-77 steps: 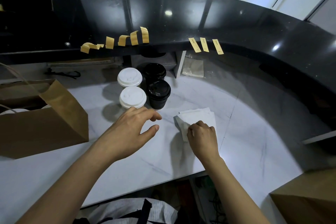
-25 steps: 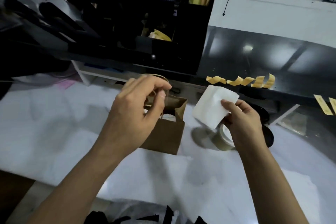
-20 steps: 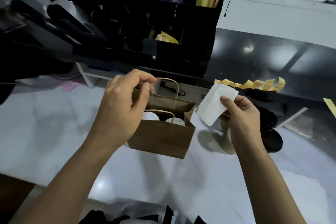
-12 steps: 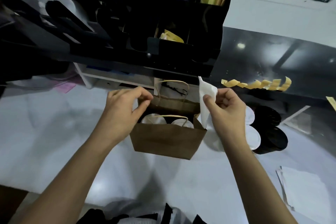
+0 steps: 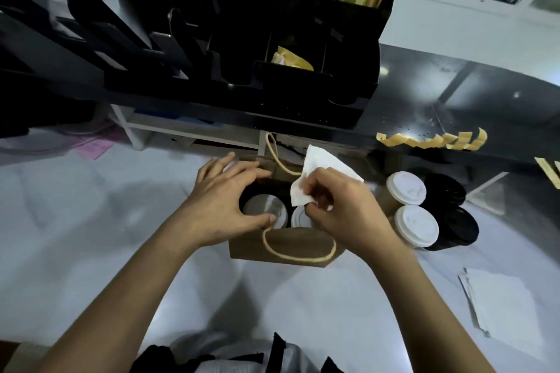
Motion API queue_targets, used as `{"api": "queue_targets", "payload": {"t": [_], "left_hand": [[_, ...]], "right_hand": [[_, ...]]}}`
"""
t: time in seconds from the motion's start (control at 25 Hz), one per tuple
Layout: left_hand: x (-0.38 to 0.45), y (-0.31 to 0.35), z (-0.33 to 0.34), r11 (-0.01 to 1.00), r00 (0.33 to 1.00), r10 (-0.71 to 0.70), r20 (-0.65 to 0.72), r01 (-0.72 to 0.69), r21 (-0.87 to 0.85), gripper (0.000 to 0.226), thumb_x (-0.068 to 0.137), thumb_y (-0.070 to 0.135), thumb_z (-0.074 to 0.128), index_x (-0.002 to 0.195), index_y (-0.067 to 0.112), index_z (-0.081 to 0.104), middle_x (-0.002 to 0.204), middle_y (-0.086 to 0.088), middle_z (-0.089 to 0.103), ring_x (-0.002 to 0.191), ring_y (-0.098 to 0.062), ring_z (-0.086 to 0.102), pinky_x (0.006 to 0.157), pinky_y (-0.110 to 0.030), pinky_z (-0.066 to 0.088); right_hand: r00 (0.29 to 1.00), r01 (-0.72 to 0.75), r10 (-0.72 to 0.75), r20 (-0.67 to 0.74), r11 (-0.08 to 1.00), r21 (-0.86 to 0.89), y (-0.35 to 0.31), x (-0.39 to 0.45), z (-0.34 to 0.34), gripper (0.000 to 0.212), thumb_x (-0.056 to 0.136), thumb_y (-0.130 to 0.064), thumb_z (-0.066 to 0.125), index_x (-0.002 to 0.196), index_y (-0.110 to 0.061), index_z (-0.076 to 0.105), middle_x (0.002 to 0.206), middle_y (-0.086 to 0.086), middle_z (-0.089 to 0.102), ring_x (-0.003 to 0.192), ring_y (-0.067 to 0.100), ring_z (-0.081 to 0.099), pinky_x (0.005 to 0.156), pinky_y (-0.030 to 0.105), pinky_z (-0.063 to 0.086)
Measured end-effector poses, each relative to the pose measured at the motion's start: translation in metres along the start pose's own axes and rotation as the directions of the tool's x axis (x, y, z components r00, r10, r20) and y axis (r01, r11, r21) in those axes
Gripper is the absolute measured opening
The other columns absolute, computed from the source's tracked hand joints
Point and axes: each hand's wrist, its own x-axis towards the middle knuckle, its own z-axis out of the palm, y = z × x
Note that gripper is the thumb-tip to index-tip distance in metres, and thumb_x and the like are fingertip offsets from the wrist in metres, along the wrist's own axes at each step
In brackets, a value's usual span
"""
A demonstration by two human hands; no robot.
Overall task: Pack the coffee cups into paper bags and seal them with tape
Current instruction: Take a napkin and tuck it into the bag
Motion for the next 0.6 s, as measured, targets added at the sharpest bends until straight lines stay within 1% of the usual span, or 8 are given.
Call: {"api": "queue_targets", "payload": {"t": [0.08, 0.16, 0.2, 0.28, 0.36, 0.4, 0.52, 0.6], "left_hand": [[0.001, -0.004, 0.002, 1.000, 1.000, 0.023, 0.018, -0.022, -0.020, 0.087, 0.072, 0.074, 0.065, 0.147, 0.047, 0.030, 0.161, 0.018, 0.020, 0.151, -0.011, -0.003, 0.123, -0.043, 0.004], [0.002, -0.007, 0.004, 0.998, 0.998, 0.054, 0.030, -0.053, -0.032, 0.093, 0.067, 0.080, 0.059, 0.148, 0.049, 0.026, 0.162, 0.021, 0.016, 0.151, -0.011, -0.005, 0.123, -0.045, 0.006], [0.002, -0.008, 0.005, 0.997, 0.997, 0.063, 0.034, -0.062, -0.041, 0.095, 0.067, 0.080, 0.058, 0.149, 0.049, 0.025, 0.162, 0.022, 0.014, 0.151, -0.011, -0.007, 0.123, -0.045, 0.006], [0.002, -0.010, 0.007, 0.996, 0.997, 0.069, 0.044, -0.066, -0.061, 0.095, 0.070, 0.076, 0.063, 0.152, 0.048, 0.022, 0.163, 0.024, 0.009, 0.151, -0.011, -0.011, 0.123, -0.046, 0.006], [0.003, -0.011, 0.008, 0.995, 0.997, 0.067, 0.042, -0.063, -0.082, 0.096, 0.073, 0.072, 0.067, 0.153, 0.048, 0.020, 0.163, 0.025, 0.008, 0.151, -0.011, -0.012, 0.124, -0.046, 0.006], [0.003, -0.012, 0.008, 0.994, 0.997, 0.064, 0.039, -0.060, -0.091, 0.097, 0.073, 0.072, 0.068, 0.153, 0.048, 0.020, 0.163, 0.025, 0.008, 0.151, -0.010, -0.012, 0.123, -0.046, 0.007], [0.004, -0.014, 0.008, 0.994, 0.998, 0.055, 0.039, -0.051, -0.098, 0.098, 0.073, 0.071, 0.069, 0.154, 0.047, 0.019, 0.162, 0.025, 0.008, 0.151, -0.010, -0.012, 0.123, -0.047, 0.009], [0.004, -0.014, 0.009, 0.994, 0.998, 0.056, 0.036, -0.053, -0.094, 0.098, 0.072, 0.072, 0.068, 0.154, 0.046, 0.019, 0.163, 0.024, 0.008, 0.151, -0.011, -0.012, 0.123, -0.048, 0.010]], "right_hand": [[0.994, 0.033, -0.027, 0.110, 0.998, -0.052, -0.004, 0.003, 0.002, 0.018, 0.081, -0.018, 0.070, 0.093, -0.027, 0.059, 0.086, -0.013, 0.058, 0.076, 0.009, 0.054, 0.066, 0.033, 0.050], [0.981, 0.023, -0.002, 0.194, 0.994, -0.105, -0.008, 0.007, 0.005, 0.017, 0.083, -0.022, 0.069, 0.092, -0.029, 0.057, 0.085, -0.013, 0.058, 0.075, 0.009, 0.055, 0.065, 0.030, 0.049], [0.976, 0.019, 0.012, 0.219, 0.990, -0.138, -0.009, 0.010, 0.007, 0.016, 0.084, -0.023, 0.069, 0.091, -0.029, 0.057, 0.084, -0.013, 0.058, 0.075, 0.009, 0.056, 0.065, 0.030, 0.049], [0.967, 0.017, 0.034, 0.254, 0.980, -0.196, -0.012, 0.016, 0.011, 0.015, 0.084, -0.025, 0.068, 0.091, -0.028, 0.055, 0.080, -0.012, 0.058, 0.074, 0.013, 0.057, 0.065, 0.033, 0.050], [0.943, 0.037, 0.057, 0.327, 0.961, -0.273, -0.013, 0.025, 0.015, 0.014, 0.085, -0.026, 0.068, 0.090, -0.028, 0.055, 0.081, -0.010, 0.060, 0.076, 0.016, 0.059, 0.067, 0.035, 0.051], [0.929, 0.057, 0.062, 0.366, 0.950, -0.308, -0.014, 0.030, 0.017, 0.014, 0.087, -0.025, 0.068, 0.091, -0.027, 0.054, 0.082, -0.009, 0.060, 0.076, 0.016, 0.059, 0.067, 0.035, 0.051], [0.889, 0.089, 0.084, 0.450, 0.932, -0.351, -0.016, 0.044, 0.028, 0.015, 0.089, -0.025, 0.069, 0.090, -0.028, 0.054, 0.083, -0.010, 0.056, 0.075, 0.012, 0.055, 0.063, 0.025, 0.045], [0.863, 0.094, 0.107, 0.493, 0.926, -0.366, -0.016, 0.048, 0.036, 0.014, 0.088, -0.026, 0.071, 0.090, -0.029, 0.058, 0.084, -0.011, 0.056, 0.079, 0.013, 0.057, 0.069, 0.028, 0.050]]}}
